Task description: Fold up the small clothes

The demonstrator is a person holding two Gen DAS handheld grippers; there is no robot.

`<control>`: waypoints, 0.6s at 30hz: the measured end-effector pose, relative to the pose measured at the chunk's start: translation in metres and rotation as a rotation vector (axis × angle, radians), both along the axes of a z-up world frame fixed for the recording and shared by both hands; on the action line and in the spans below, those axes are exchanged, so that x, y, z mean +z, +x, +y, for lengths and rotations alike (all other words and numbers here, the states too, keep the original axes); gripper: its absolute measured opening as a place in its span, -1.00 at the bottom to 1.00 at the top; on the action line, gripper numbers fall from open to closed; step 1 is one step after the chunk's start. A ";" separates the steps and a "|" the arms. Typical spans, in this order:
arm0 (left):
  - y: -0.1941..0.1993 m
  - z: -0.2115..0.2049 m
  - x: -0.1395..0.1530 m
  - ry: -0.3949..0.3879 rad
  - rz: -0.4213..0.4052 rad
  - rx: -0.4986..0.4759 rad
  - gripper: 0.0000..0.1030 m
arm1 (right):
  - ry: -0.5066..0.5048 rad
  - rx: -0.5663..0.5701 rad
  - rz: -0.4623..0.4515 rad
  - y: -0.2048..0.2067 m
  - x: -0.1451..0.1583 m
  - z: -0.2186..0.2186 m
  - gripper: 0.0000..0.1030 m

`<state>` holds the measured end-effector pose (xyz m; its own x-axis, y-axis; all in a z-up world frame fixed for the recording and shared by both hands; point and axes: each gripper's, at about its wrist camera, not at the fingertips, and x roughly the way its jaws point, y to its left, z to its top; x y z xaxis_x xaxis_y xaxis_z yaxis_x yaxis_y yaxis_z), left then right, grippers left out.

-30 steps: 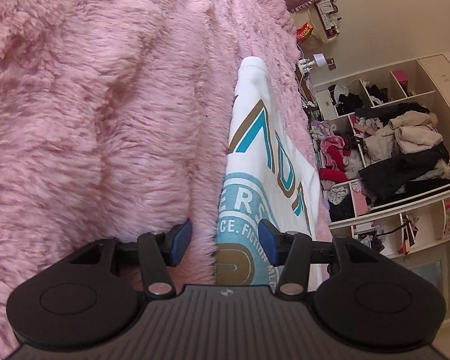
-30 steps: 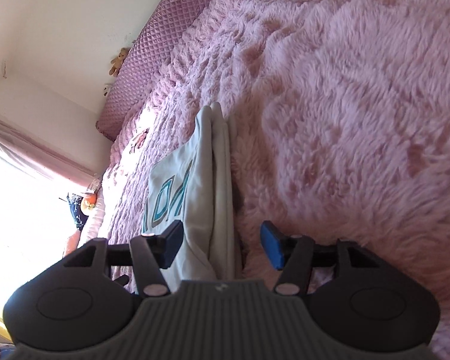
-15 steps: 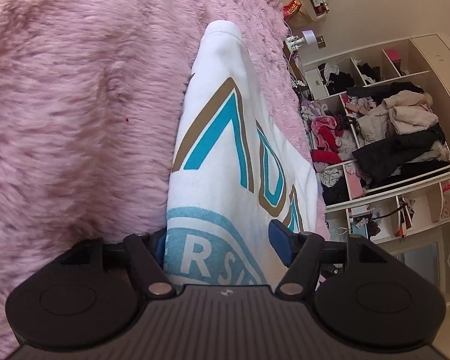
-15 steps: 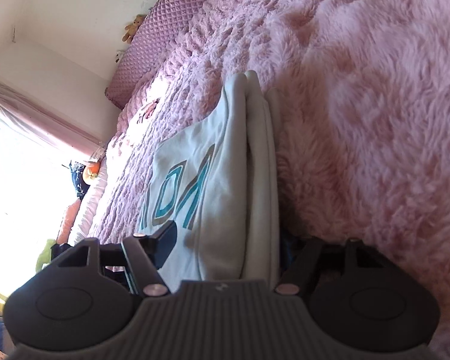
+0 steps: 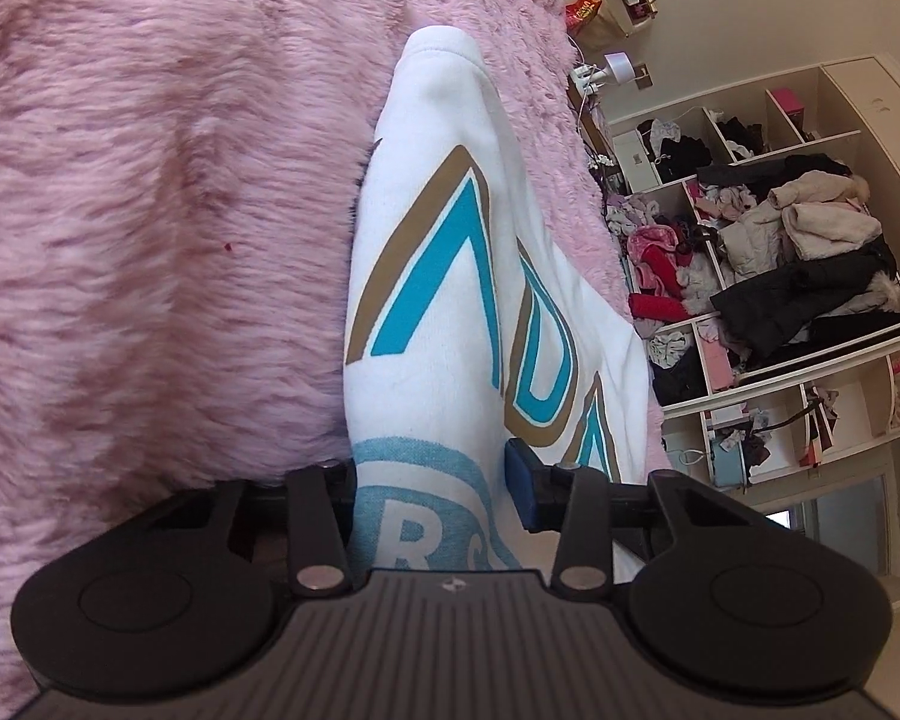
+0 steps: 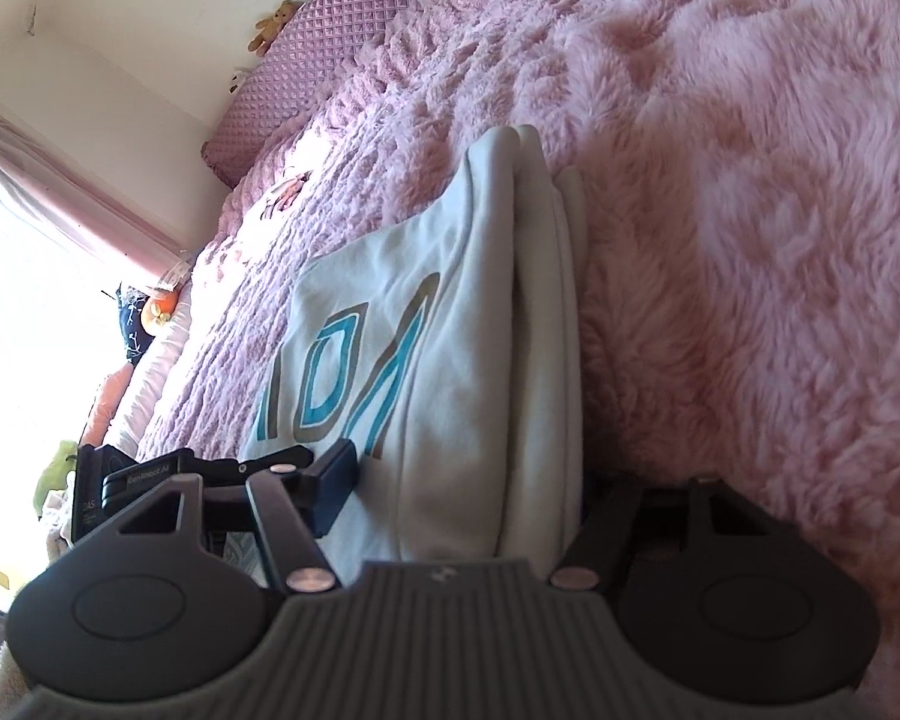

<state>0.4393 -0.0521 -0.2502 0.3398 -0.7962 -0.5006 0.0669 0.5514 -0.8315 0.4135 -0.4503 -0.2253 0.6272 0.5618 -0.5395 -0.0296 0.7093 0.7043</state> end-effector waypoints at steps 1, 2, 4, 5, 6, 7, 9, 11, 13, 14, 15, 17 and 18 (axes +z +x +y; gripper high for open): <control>-0.001 -0.001 0.000 0.007 -0.001 0.005 -0.17 | -0.012 0.001 0.001 0.001 0.000 0.003 0.08; 0.001 -0.002 0.001 0.010 0.000 0.009 -0.19 | -0.017 0.001 0.002 0.003 0.000 0.006 0.01; 0.000 -0.003 0.002 0.015 0.002 0.021 -0.22 | -0.024 -0.006 0.002 0.003 0.000 0.005 -0.13; -0.001 -0.003 0.003 0.017 0.002 0.024 -0.23 | -0.026 -0.006 0.002 0.004 0.000 0.005 -0.21; -0.001 -0.003 0.003 0.018 0.002 0.028 -0.24 | -0.031 -0.008 -0.003 0.003 0.001 0.006 -0.28; -0.002 -0.003 0.004 0.019 0.004 0.032 -0.24 | -0.034 -0.011 -0.006 0.003 0.001 0.006 -0.29; -0.003 -0.003 0.005 0.023 0.006 0.037 -0.26 | -0.039 -0.018 -0.004 0.003 0.002 0.006 -0.31; -0.006 -0.002 0.008 0.025 0.006 0.044 -0.29 | -0.054 -0.020 -0.008 0.000 0.004 0.003 -0.32; -0.009 -0.006 0.013 0.028 -0.003 0.052 -0.31 | -0.062 -0.024 -0.013 -0.001 0.006 0.003 -0.35; -0.010 -0.006 0.015 0.027 -0.006 0.054 -0.33 | -0.063 -0.028 -0.014 -0.002 0.007 0.004 -0.38; -0.011 -0.005 0.017 0.023 -0.005 0.057 -0.33 | -0.064 -0.033 -0.016 -0.003 0.010 0.004 -0.41; -0.012 -0.003 0.025 0.006 -0.010 0.060 -0.38 | -0.068 -0.039 -0.021 -0.007 0.017 0.004 -0.45; -0.014 -0.002 0.030 0.004 -0.021 0.060 -0.40 | -0.074 -0.040 -0.023 -0.007 0.020 0.005 -0.48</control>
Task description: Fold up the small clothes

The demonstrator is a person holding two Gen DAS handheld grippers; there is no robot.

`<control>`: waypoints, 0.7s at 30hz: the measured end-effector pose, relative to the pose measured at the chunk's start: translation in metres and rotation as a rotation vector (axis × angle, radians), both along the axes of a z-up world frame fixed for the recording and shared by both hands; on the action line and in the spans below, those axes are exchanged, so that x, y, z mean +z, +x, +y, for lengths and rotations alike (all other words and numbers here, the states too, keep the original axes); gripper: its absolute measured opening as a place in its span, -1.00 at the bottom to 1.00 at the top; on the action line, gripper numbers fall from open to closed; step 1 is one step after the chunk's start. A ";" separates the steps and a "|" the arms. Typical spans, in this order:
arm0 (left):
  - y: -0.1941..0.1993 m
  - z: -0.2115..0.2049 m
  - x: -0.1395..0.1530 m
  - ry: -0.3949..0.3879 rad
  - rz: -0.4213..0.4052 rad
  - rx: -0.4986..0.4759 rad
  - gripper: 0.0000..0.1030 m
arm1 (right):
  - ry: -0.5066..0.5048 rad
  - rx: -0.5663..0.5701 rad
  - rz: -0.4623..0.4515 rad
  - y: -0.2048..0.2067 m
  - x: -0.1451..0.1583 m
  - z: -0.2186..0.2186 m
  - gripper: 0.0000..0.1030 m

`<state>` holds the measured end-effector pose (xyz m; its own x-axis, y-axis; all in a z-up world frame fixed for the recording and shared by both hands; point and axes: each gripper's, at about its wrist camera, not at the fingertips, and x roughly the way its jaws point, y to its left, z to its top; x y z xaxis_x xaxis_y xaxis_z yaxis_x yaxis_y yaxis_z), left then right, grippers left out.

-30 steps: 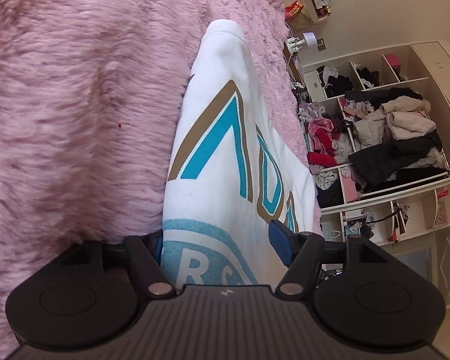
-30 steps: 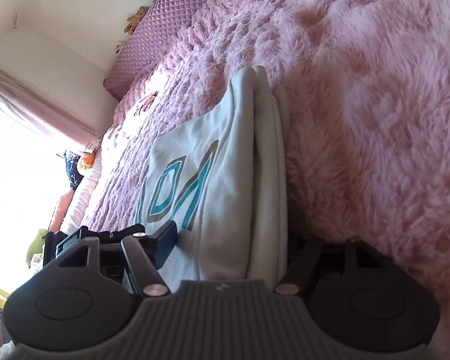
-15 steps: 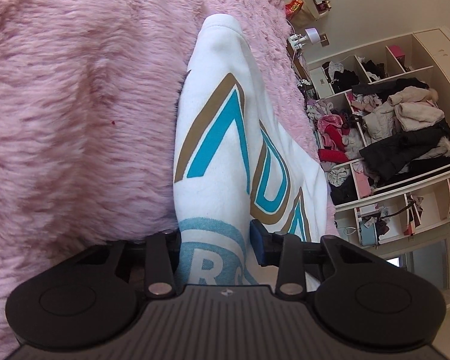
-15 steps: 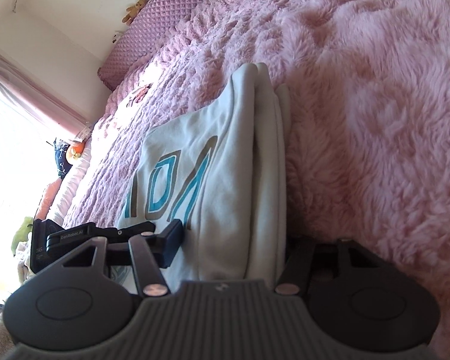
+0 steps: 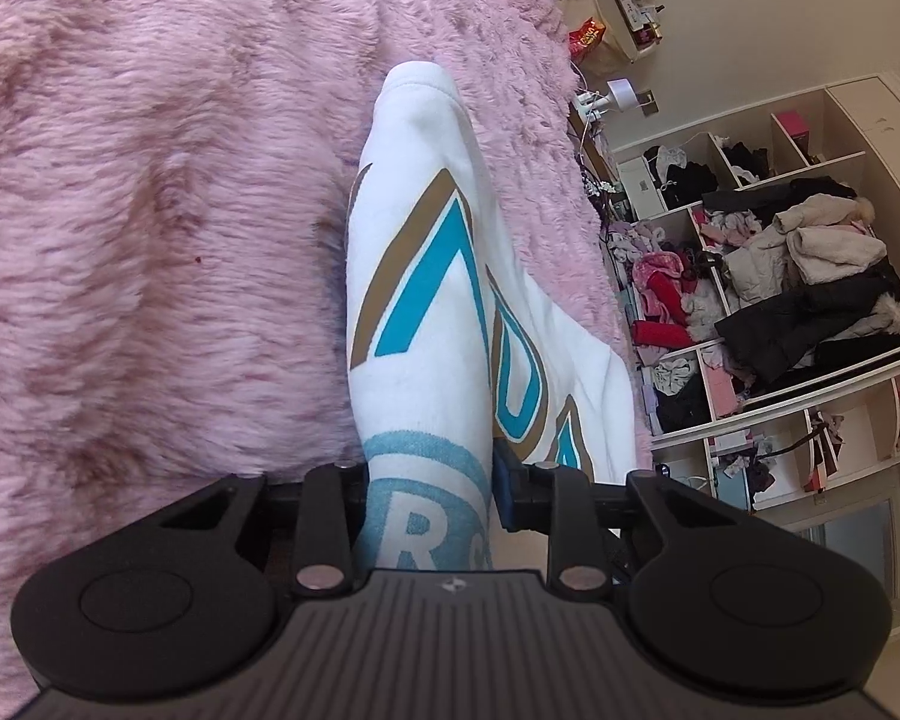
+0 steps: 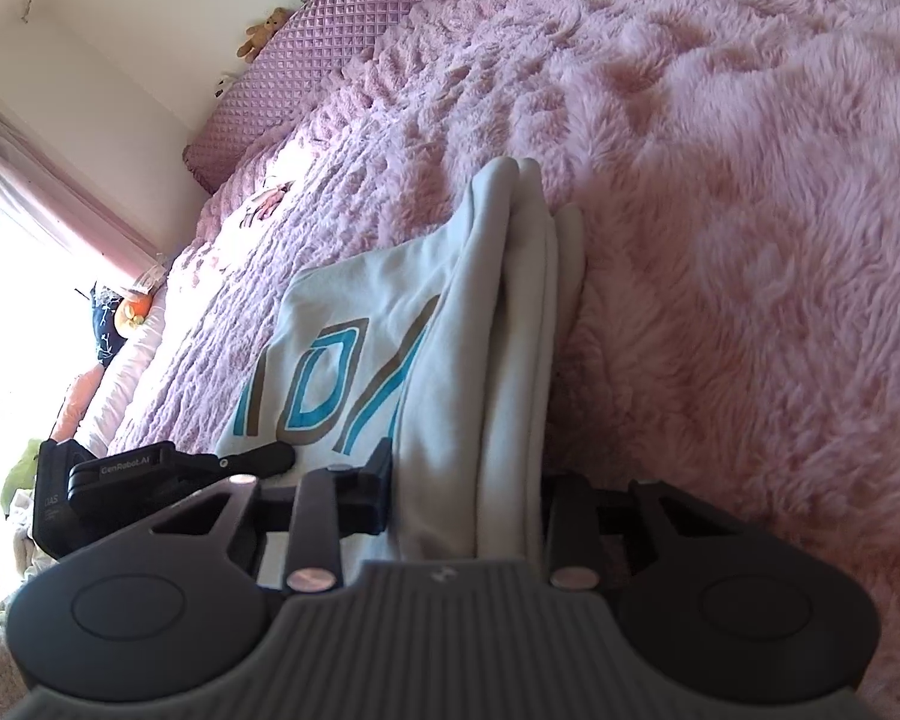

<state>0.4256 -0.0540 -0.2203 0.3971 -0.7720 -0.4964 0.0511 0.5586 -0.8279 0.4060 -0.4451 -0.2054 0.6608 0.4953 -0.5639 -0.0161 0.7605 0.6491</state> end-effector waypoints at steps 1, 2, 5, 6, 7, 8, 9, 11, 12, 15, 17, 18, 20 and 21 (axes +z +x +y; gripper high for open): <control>-0.001 0.001 0.006 -0.007 -0.011 -0.003 -0.43 | -0.010 -0.001 -0.002 -0.001 0.006 0.002 -0.50; -0.003 0.001 0.013 -0.013 -0.023 -0.007 -0.44 | -0.017 0.000 -0.004 -0.002 0.012 0.004 -0.51; -0.010 0.004 0.039 -0.019 -0.069 -0.025 -0.44 | -0.044 0.016 -0.035 -0.009 0.036 0.016 -0.54; -0.015 0.007 0.051 -0.015 -0.094 -0.031 -0.44 | -0.050 0.023 -0.045 -0.012 0.044 0.021 -0.54; -0.020 0.012 0.061 -0.014 -0.113 -0.034 -0.44 | -0.053 0.033 -0.060 -0.016 0.055 0.029 -0.54; -0.025 0.019 0.070 -0.014 -0.131 -0.033 -0.44 | -0.060 0.044 -0.075 -0.019 0.065 0.036 -0.55; -0.030 0.026 0.079 -0.014 -0.146 -0.029 -0.44 | -0.067 0.052 -0.090 -0.023 0.073 0.043 -0.55; -0.040 0.043 0.096 -0.015 -0.172 -0.015 -0.44 | -0.067 0.070 -0.121 -0.030 0.091 0.060 -0.55; -0.045 0.053 0.104 -0.014 -0.183 -0.007 -0.44 | -0.061 0.077 -0.135 -0.033 0.098 0.068 -0.55; -0.062 0.081 0.122 -0.002 -0.210 0.015 -0.44 | -0.049 0.110 -0.167 -0.043 0.118 0.097 -0.55; -0.074 0.103 0.130 0.020 -0.229 0.032 -0.44 | -0.049 0.136 -0.182 -0.048 0.127 0.119 -0.55; -0.078 0.112 0.131 0.024 -0.232 0.043 -0.44 | -0.047 0.145 -0.186 -0.050 0.130 0.128 -0.55; -0.086 0.129 0.130 0.024 -0.229 0.072 -0.44 | -0.046 0.164 -0.193 -0.054 0.132 0.149 -0.55; -0.089 0.137 0.127 0.020 -0.225 0.084 -0.44 | -0.049 0.171 -0.195 -0.056 0.132 0.159 -0.55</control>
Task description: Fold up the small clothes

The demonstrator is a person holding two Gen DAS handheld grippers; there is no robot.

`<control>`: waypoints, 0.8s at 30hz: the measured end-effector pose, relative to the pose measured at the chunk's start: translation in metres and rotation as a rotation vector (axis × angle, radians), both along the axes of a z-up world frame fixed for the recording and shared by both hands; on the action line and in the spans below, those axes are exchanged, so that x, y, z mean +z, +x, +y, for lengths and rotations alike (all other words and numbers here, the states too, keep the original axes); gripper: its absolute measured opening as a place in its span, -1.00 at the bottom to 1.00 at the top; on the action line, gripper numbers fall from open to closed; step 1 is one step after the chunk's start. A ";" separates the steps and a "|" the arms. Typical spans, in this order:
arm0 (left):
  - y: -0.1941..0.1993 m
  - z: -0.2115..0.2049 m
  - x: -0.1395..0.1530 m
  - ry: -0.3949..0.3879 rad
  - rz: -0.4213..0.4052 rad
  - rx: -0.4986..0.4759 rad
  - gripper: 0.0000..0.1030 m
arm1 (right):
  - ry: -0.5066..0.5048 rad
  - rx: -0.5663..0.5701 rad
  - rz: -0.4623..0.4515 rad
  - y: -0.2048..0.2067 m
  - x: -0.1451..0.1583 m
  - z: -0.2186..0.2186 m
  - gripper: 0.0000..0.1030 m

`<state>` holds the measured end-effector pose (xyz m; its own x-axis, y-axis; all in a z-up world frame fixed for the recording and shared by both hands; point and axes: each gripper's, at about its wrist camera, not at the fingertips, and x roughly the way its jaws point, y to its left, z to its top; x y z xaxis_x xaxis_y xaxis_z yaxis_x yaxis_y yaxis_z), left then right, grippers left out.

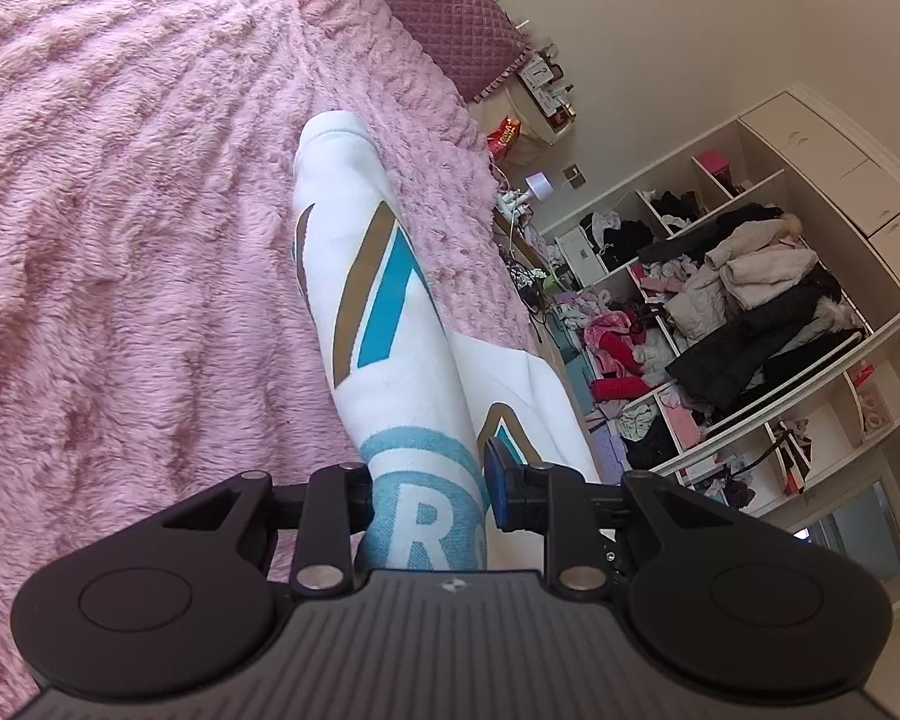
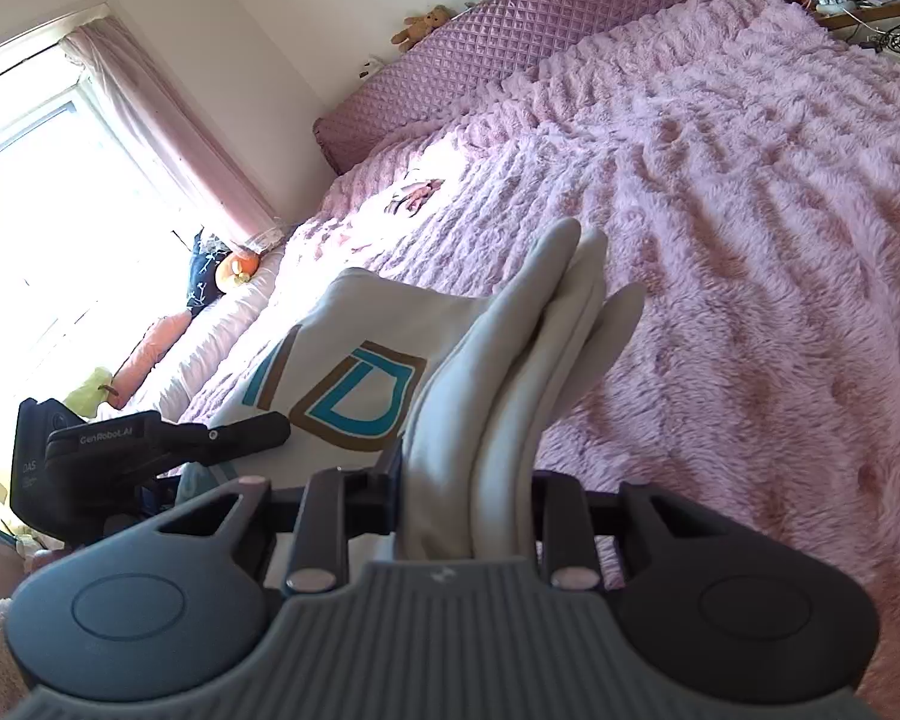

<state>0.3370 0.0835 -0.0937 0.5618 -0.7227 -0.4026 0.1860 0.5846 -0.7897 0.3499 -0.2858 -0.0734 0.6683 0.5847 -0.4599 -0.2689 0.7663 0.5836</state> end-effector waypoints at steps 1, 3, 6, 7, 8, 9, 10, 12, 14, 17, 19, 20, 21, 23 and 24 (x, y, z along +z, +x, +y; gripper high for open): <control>-0.002 0.008 -0.004 -0.004 0.006 0.012 -0.44 | -0.004 0.008 -0.001 -0.001 -0.002 0.011 -0.55; -0.001 0.024 -0.014 -0.013 0.019 0.027 -0.44 | -0.008 0.016 0.004 -0.002 -0.007 0.026 -0.55; 0.000 0.042 -0.038 -0.022 0.055 0.042 -0.44 | -0.017 0.029 0.036 -0.001 -0.025 0.046 -0.56; 0.001 0.046 -0.046 -0.024 0.067 0.044 -0.44 | -0.020 0.030 0.048 0.001 -0.031 0.049 -0.56; 0.001 0.051 -0.057 -0.027 0.084 0.048 -0.44 | -0.030 0.031 0.065 0.001 -0.041 0.055 -0.56; 0.002 0.054 -0.067 -0.031 0.098 0.049 -0.44 | -0.036 0.032 0.078 0.001 -0.049 0.058 -0.56; 0.003 0.058 -0.078 -0.032 0.113 0.051 -0.44 | -0.043 0.032 0.097 0.001 -0.058 0.060 -0.56; 0.005 0.064 -0.103 -0.031 0.158 0.057 -0.44 | -0.053 0.026 0.138 0.003 -0.075 0.063 -0.56; 0.005 0.068 -0.126 -0.030 0.199 0.062 -0.43 | -0.063 0.010 0.163 0.002 -0.091 0.063 -0.56; 0.005 0.077 -0.147 -0.080 0.227 0.068 -0.39 | -0.048 -0.002 0.180 -0.001 -0.113 0.055 -0.54; 0.006 0.083 -0.149 -0.087 0.236 0.072 -0.29 | -0.045 -0.007 0.182 -0.002 -0.121 0.050 -0.43; 0.006 0.086 -0.146 -0.081 0.244 0.069 -0.27 | -0.049 -0.011 0.179 -0.003 -0.124 0.048 -0.29; 0.004 0.090 -0.141 -0.069 0.241 0.065 -0.27 | -0.044 -0.014 0.179 -0.004 -0.125 0.044 -0.27; -0.006 0.104 -0.121 -0.010 0.195 0.067 -0.27 | -0.036 -0.005 0.169 -0.007 -0.121 0.032 -0.26; -0.010 0.110 -0.113 0.021 0.174 0.068 -0.27 | -0.047 -0.004 0.152 -0.010 -0.116 0.027 -0.25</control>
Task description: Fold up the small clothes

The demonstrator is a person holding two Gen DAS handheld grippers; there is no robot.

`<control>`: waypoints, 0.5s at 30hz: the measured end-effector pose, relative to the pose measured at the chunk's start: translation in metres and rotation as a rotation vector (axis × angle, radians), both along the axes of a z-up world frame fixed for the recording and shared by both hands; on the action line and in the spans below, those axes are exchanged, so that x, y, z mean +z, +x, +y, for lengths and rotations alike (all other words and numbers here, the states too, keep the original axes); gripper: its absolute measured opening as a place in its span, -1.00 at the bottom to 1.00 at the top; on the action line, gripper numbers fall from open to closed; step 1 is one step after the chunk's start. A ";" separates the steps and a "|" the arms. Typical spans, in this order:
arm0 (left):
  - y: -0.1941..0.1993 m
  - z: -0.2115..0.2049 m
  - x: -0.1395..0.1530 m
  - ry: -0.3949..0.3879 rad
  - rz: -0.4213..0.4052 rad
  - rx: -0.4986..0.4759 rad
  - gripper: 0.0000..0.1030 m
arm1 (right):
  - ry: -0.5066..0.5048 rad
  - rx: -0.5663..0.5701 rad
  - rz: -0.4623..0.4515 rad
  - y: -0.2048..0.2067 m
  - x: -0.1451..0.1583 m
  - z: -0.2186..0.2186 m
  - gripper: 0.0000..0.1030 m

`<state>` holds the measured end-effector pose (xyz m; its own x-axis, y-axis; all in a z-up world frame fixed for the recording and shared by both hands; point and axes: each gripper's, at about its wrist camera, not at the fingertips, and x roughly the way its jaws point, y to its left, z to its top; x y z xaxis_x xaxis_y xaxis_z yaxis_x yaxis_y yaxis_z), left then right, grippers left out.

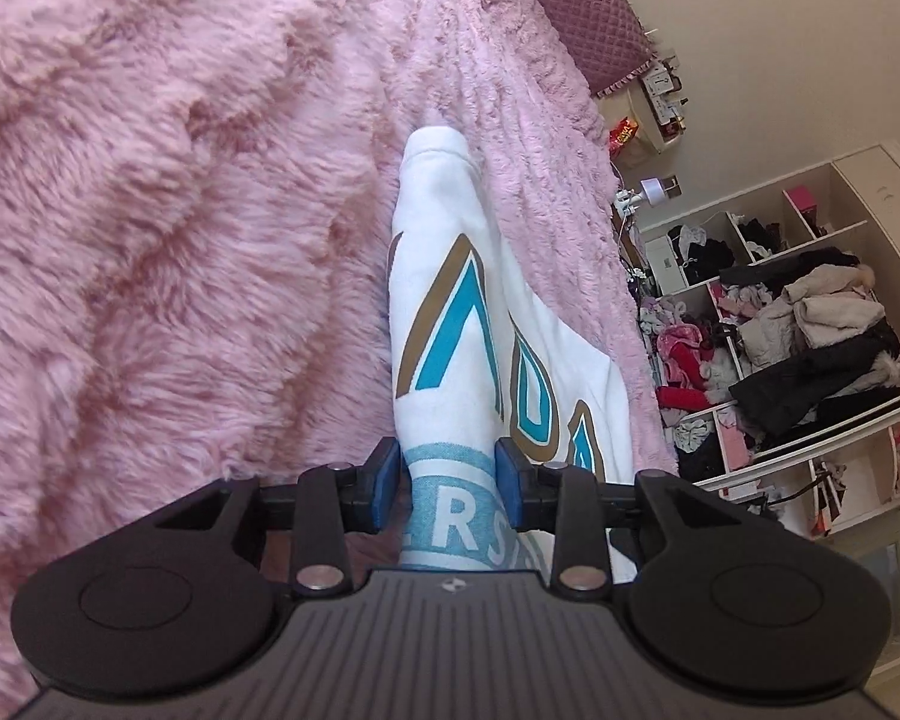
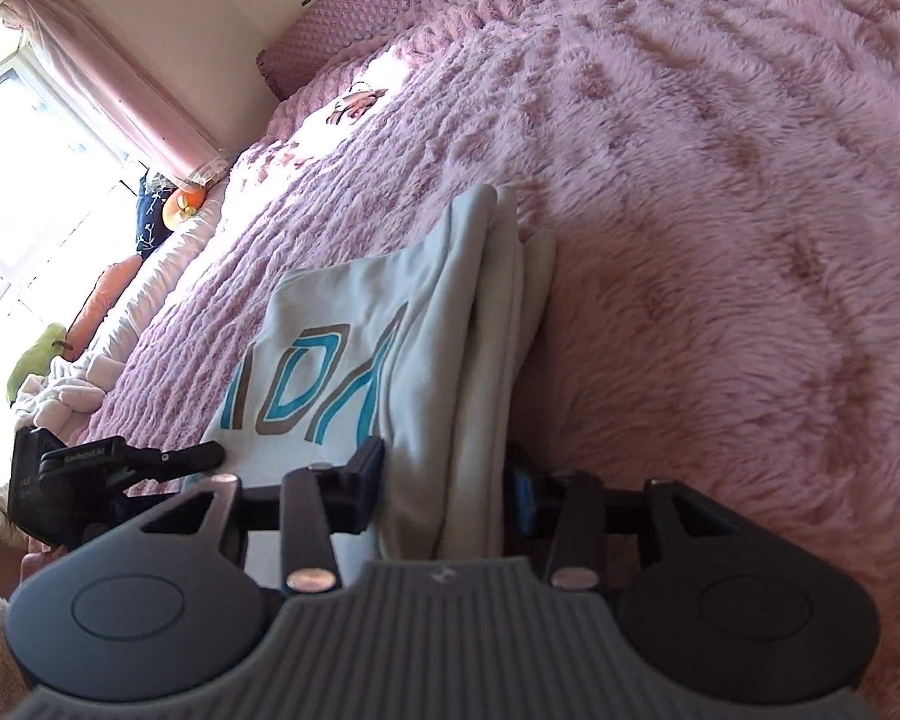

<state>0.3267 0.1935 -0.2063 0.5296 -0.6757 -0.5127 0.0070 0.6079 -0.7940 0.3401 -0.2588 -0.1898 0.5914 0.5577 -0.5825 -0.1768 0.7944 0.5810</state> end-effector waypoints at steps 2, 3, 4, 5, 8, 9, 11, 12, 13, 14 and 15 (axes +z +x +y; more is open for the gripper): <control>-0.013 0.013 0.023 0.075 -0.040 0.010 -0.26 | -0.038 -0.006 -0.050 -0.005 0.013 -0.007 -0.25; -0.020 0.016 0.034 0.095 -0.060 0.015 -0.26 | -0.083 -0.022 -0.094 -0.008 0.024 -0.009 -0.25; -0.026 0.017 0.043 0.095 -0.079 0.014 -0.26 | -0.112 -0.033 -0.137 -0.010 0.032 -0.009 -0.25; -0.030 0.016 0.049 0.087 -0.094 0.010 -0.26 | -0.120 -0.043 -0.196 -0.008 0.043 -0.008 -0.25; -0.045 -0.008 0.065 0.095 -0.148 -0.025 -0.15 | -0.094 -0.020 -0.285 0.007 0.061 0.001 -0.26; -0.047 -0.018 0.067 0.119 -0.160 -0.036 -0.15 | -0.112 -0.009 -0.307 0.014 0.064 0.008 -0.27; -0.056 -0.043 0.065 0.178 -0.194 -0.063 -0.15 | -0.159 0.029 -0.319 0.032 0.060 0.024 -0.37; -0.059 -0.050 0.063 0.202 -0.212 -0.068 -0.15 | -0.171 0.043 -0.315 0.038 0.057 0.029 -0.39; -0.060 -0.058 0.060 0.220 -0.229 -0.074 -0.15 | -0.184 0.062 -0.314 0.045 0.053 0.035 -0.39; -0.061 -0.064 0.055 0.228 -0.232 -0.077 -0.15 | -0.202 0.075 -0.317 0.050 0.048 0.041 -0.39; -0.059 -0.068 0.050 0.231 -0.224 -0.077 -0.15 | -0.216 0.081 -0.312 0.055 0.044 0.045 -0.39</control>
<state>0.2672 0.1251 -0.1564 0.5978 -0.5981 -0.5337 0.2188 0.7623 -0.6091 0.3950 -0.2138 -0.1462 0.7178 0.4942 -0.4904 -0.3862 0.8687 0.3102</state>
